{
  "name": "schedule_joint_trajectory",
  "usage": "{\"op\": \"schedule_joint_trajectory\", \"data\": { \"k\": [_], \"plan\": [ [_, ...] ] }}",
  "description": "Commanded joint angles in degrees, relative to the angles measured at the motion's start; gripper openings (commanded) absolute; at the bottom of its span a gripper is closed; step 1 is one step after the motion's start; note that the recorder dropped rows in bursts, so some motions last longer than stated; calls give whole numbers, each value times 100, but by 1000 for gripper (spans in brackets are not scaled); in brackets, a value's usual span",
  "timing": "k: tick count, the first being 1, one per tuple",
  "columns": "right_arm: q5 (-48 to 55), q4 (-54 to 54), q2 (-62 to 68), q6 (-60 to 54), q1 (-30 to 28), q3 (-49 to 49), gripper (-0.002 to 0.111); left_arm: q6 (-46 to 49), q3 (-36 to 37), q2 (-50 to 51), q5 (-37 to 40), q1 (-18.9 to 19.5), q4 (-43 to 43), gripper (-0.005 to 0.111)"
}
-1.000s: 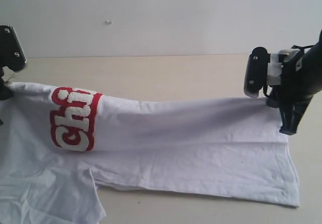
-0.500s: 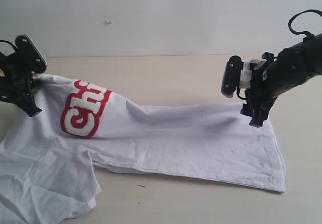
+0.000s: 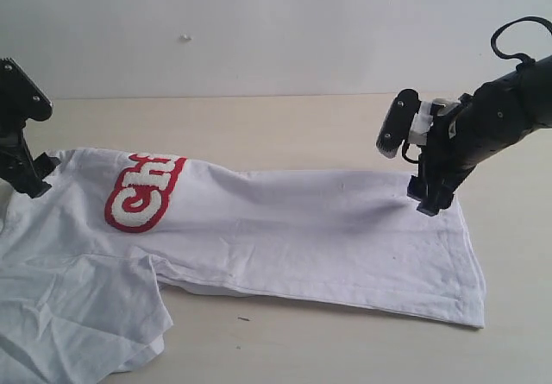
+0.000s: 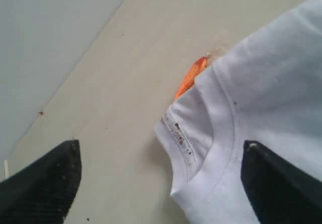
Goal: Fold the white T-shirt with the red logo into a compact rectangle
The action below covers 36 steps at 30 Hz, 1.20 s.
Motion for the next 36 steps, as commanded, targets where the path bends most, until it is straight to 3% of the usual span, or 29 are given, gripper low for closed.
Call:
{"op": "schedule_joint_trajectory", "data": {
  "k": [1,8,13,15,17,21,27,36],
  "plan": [
    [35,0,-106,666,14,-40,81,-70,21,-184,186,6,-90,88],
    [38,261,-364,2016,14,-40,76,-830,21,-454,1302,-4,-90,88],
    [594,763,-390,2005,14,-40,29,-1085,21,-454,2198,-4,-90,81],
    [772,1000,-390,2005,14,-40,11,-1333,21,-464,2339,-4,-90,67],
    [934,1303,-390,1978,14,-40,0,-1483,21,-489,2427,-4,-90,48],
    [1486,2022,-390,1641,14,-40,0,-2032,21,-516,2595,-4,-90,3],
    [2368,3456,-355,551,14,-40,0,-2112,21,-516,3450,-324,-218,0],
    [1983,3262,401,585,14,-30,0,-2100,21,-504,4263,-1247,-278,0]
  ]
}}
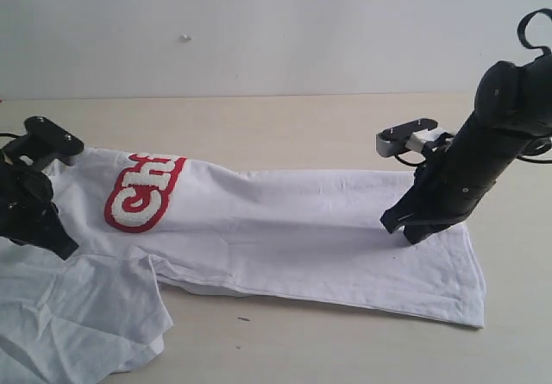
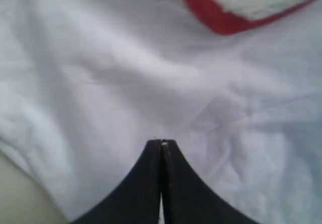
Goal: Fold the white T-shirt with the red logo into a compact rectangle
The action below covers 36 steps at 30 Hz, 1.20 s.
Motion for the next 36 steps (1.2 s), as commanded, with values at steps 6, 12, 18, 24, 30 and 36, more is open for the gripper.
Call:
{"op": "schedule_joint_trajectory", "data": {
  "k": [6,12,18,24,30,36],
  "plan": [
    [-1600,-143,892,35,14,-21,0,-50,21,-23,364,-345,-73,0],
    [-2385,-74,1098,326,14,-32,0,-37,21,-23,257,-345,-73,0],
    [-2218,-86,999,109,14,-32,0,-37,21,408,190,-345,-87,0],
    [-1770,-74,797,63,14,-32,0,-89,21,806,-316,-345,-87,0],
    [-1400,-2,675,63,14,-32,0,-422,21,426,-363,-345,-102,14],
    [-922,814,567,-609,14,-20,0,-565,21,-232,1158,-261,-120,47]
  ]
}}
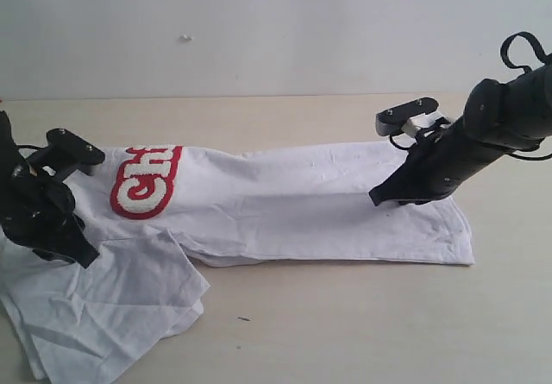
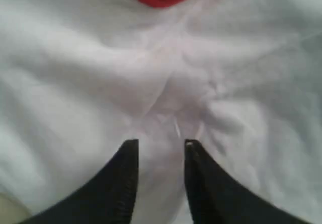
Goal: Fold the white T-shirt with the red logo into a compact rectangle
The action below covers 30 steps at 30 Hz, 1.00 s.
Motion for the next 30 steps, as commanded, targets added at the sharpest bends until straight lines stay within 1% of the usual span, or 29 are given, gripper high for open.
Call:
{"op": "schedule_joint_trajectory", "data": {
  "k": [1,2,3,5,6,7,8,10,14,19,21,26,30],
  "plan": [
    [1035,889,30,-865,6,113,0,-281,24,-498,1435,98,-37,48],
    [1244,1330,-21,-1237,6,113,0,-554,24,-584,1853,213,-60,49],
    [1371,1440,-44,-1370,6,113,0,-752,76,-620,1989,271,-116,49],
    [1628,1625,-103,-1551,6,113,0,-938,353,-703,2014,458,-442,49],
    [1639,1680,-165,-1616,6,113,0,-1061,517,-701,1988,616,-633,49],
    [1639,1696,-207,-1616,6,113,0,-1076,580,-701,1959,683,-792,49],
    [1605,1725,-332,-1616,6,113,0,-1076,717,-701,1870,818,-1205,49],
    [1476,1772,-583,-1616,6,113,0,-1062,895,-701,1764,880,-1742,49],
    [1477,2019,-1141,-1649,6,113,0,-1280,953,-701,1832,880,-1630,49],
    [1599,2105,-1472,-1649,6,113,0,-2303,1011,-701,1882,880,-900,61],
    [1611,2132,-1556,-1649,6,113,0,-2393,1087,-701,2015,880,-762,64],
    [1728,2207,-1702,-1649,6,113,0,-2406,1200,-701,1737,880,-960,64],
    [1827,2328,-1760,-1764,6,113,0,-2147,1200,-691,1692,880,-1325,64]
  ]
}}
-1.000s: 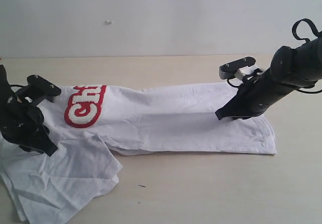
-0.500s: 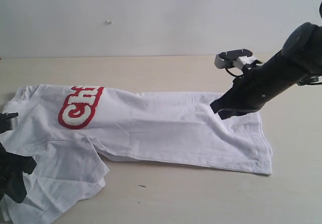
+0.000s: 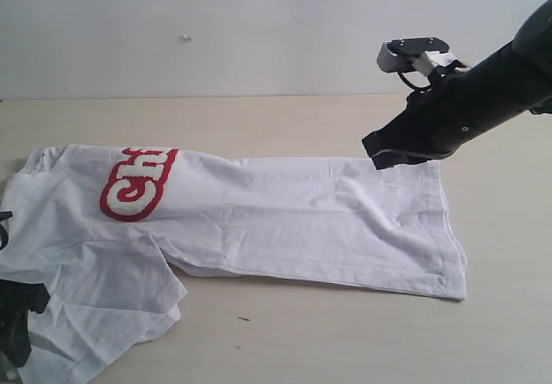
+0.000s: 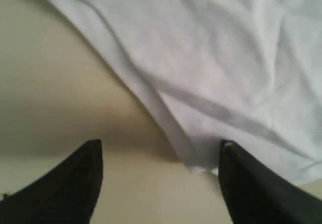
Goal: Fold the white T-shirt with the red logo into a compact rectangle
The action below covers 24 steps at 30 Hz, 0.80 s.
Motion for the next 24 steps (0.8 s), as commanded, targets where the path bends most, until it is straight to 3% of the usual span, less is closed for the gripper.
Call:
{"op": "schedule_joint_trajectory", "data": {
  "k": [1,6,13,18,24],
  "plan": [
    [110,119,-114,-131,6,12,0,283,25,-31,-92,11,-536,64],
    [141,119,-113,-131,6,12,0,846,25,-31,-108,11,-1314,64],
    [178,119,-113,-131,6,12,0,804,25,-31,238,11,-1154,64],
    [223,119,-113,-131,6,12,0,69,25,-31,239,11,-335,64],
    [258,119,-113,-131,6,12,0,69,25,19,46,11,-615,64]
  ]
}}
